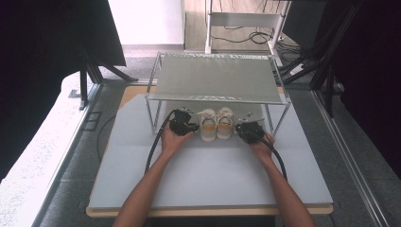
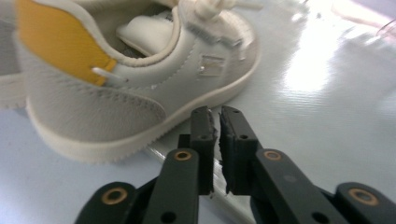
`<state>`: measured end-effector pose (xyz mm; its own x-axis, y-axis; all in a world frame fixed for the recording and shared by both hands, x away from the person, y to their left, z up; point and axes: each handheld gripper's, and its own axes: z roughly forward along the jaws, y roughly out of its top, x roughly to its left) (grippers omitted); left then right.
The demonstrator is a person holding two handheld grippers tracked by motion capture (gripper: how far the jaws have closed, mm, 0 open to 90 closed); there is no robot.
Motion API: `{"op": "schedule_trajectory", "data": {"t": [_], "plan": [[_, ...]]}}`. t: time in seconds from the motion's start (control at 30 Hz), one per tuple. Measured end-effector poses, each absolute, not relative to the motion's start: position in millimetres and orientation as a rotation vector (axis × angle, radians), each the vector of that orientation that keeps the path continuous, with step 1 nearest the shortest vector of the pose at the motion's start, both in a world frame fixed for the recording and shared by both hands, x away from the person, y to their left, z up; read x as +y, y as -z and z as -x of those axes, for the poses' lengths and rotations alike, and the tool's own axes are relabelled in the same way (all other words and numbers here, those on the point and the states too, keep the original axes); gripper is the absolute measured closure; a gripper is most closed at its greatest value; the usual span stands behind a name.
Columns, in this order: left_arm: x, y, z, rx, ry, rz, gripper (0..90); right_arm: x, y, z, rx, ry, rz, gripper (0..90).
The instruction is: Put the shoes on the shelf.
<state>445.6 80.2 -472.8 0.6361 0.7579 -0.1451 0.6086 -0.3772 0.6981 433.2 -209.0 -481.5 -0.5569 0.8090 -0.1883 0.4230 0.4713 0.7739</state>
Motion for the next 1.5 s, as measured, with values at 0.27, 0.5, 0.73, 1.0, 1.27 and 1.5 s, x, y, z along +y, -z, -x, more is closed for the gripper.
{"op": "schedule_trajectory", "data": {"t": [0.27, 0.5, 0.73, 1.0, 1.27, 1.5], "plan": [[85.5, 466.0, -409.1, 0.984, -0.224, -2.054, 87.6, -220.4, 462.4, -392.3, 2.175, -1.052, -0.941, 89.6], [69.8, 456.0, -392.9, 0.909, -0.211, -2.058, 89.3, -203.3, 462.7, -377.3, 2.255, -1.065, -0.826, 89.6], [56.0, 462.2, -397.7, 0.909, -0.183, -2.089, 88.4, -187.8, 472.5, -389.6, 2.248, -1.052, -0.838, 86.2], [52.4, 462.0, -408.2, 0.899, -0.148, -2.079, 89.1, -184.2, 472.3, -392.5, 2.225, -1.040, -0.853, 87.7], [50.9, 463.0, -421.7, 0.922, -0.160, -2.068, 89.0, -184.1, 472.6, -392.6, 2.224, -1.045, -0.863, 87.3], [45.5, 464.9, -437.1, 0.889, -0.165, -2.083, 87.6, -184.7, 472.3, -393.3, 2.225, -1.050, -0.865, 87.3]]}}
